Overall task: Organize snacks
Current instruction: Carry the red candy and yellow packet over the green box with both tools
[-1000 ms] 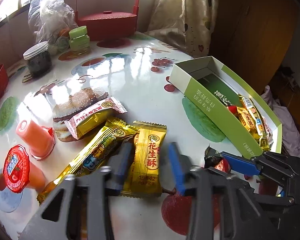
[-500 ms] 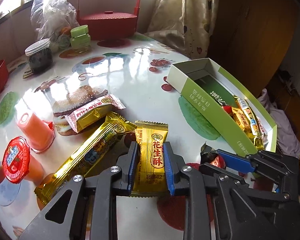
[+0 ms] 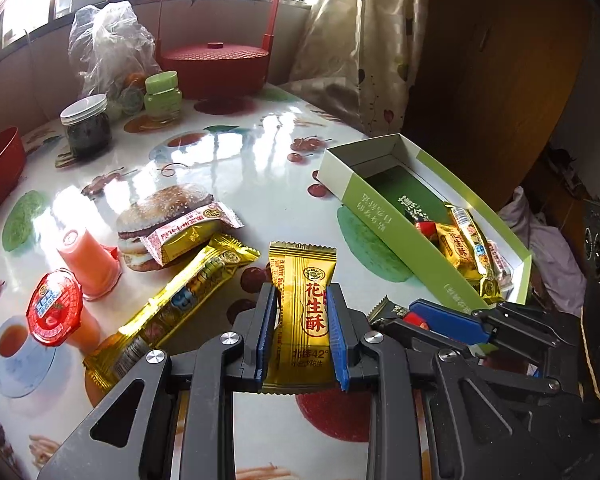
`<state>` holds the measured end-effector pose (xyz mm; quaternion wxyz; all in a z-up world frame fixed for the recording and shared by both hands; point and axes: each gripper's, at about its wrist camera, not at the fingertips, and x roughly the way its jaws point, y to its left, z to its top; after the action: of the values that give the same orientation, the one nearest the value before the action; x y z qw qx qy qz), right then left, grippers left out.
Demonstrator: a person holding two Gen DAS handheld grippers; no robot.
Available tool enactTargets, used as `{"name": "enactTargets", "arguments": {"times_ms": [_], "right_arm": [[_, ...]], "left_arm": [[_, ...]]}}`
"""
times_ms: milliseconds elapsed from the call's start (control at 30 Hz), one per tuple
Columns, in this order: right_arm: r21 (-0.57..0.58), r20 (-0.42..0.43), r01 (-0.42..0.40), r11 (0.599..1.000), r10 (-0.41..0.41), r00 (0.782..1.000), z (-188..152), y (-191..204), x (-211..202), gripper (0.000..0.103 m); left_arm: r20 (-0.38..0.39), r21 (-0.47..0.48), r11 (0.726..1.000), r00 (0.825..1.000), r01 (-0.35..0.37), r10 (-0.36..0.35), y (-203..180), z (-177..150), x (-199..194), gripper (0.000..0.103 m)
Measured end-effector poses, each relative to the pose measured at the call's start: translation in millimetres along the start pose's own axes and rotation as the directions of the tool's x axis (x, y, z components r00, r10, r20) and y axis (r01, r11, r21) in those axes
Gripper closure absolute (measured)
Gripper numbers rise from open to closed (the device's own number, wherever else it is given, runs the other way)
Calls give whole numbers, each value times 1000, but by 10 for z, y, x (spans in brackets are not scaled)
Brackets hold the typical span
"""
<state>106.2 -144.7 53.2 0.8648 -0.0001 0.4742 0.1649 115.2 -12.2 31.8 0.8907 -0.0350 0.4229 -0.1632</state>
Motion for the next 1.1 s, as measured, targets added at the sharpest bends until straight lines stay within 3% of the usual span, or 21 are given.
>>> {"name": "enactTargets", "arguments": {"times_ms": [600,1100], "right_arm": [[-2,75,-9,1000,9,997,1,-7,-252,83],[61,151,16,998,-25,988,43,-255,-533,83]], "left_arm": [[45,19,1000,999,-16,15,-78,49,-200,77],[73,60,997,996,39,-43,-348,274,-223,77]]}}
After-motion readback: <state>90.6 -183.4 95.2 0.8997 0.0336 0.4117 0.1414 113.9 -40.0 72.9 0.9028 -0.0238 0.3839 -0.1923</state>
